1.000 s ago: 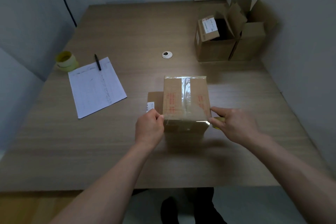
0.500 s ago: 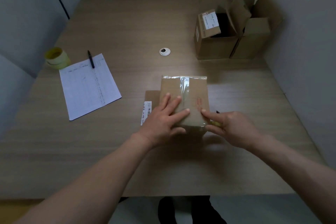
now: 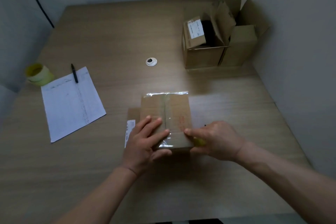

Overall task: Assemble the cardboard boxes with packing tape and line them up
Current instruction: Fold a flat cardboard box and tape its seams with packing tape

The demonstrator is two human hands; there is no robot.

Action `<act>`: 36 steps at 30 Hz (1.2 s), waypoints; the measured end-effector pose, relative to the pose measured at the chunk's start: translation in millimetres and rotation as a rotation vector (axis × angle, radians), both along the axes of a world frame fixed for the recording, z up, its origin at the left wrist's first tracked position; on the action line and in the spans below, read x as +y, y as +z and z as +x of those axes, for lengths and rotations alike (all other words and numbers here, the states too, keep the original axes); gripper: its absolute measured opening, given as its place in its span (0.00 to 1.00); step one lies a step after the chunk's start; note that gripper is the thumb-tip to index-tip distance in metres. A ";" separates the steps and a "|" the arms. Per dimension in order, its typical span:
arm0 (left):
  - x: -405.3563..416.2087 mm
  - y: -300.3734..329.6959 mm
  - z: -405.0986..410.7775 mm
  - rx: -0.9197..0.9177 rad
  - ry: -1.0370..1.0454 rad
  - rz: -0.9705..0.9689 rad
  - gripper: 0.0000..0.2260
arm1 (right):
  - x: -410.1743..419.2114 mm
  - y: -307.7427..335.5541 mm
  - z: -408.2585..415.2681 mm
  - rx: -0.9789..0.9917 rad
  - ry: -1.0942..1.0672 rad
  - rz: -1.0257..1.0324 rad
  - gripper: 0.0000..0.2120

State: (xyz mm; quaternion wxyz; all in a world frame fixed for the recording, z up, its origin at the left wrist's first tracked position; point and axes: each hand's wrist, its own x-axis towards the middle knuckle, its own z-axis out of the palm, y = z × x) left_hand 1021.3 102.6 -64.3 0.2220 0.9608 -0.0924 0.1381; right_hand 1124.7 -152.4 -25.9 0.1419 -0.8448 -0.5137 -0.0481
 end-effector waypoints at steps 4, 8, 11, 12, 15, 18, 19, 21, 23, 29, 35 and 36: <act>-6.0 8.8 -6.7 -0.019 0.039 0.157 0.25 | 4.3 0.5 19.6 0.051 0.111 -0.052 0.27; -16.6 34.6 20.3 0.088 -0.084 0.315 0.31 | 8.6 -0.6 35.3 0.190 0.227 -0.079 0.24; -30.5 38.1 30.6 0.277 -0.074 0.447 0.38 | 14.2 -3.1 37.6 0.183 0.269 -0.077 0.21; -32.7 36.7 31.0 0.327 -0.058 0.482 0.38 | 14.8 -4.7 37.7 0.175 0.264 -0.063 0.21; -34.2 34.7 24.8 0.398 0.004 0.476 0.38 | 11.0 -8.8 36.2 0.196 0.228 -0.050 0.23; -35.5 37.9 23.6 0.447 0.049 0.443 0.37 | 10.0 -1.7 30.7 0.316 0.140 -0.116 0.26; -35.6 38.4 24.3 0.457 0.034 0.431 0.36 | 10.7 4.1 29.8 0.393 0.069 -0.132 0.28; -35.3 41.4 24.2 0.437 -0.038 0.401 0.34 | 10.2 15.2 25.9 0.602 -0.090 -0.195 0.32; -36.1 45.9 30.3 0.389 -0.212 0.378 0.30 | 3.0 18.3 22.1 0.891 -0.254 -0.123 0.33; -54.9 63.8 64.8 0.399 -0.452 0.184 0.33 | -22.0 5.6 7.5 1.195 -0.538 0.144 0.24; -76.9 67.1 83.6 0.480 -0.303 0.132 0.30 | -17.9 19.7 3.3 0.878 -0.660 -0.025 0.20; -79.6 67.9 88.1 0.508 -0.304 0.142 0.29 | -16.7 25.1 5.4 0.804 -0.677 -0.072 0.22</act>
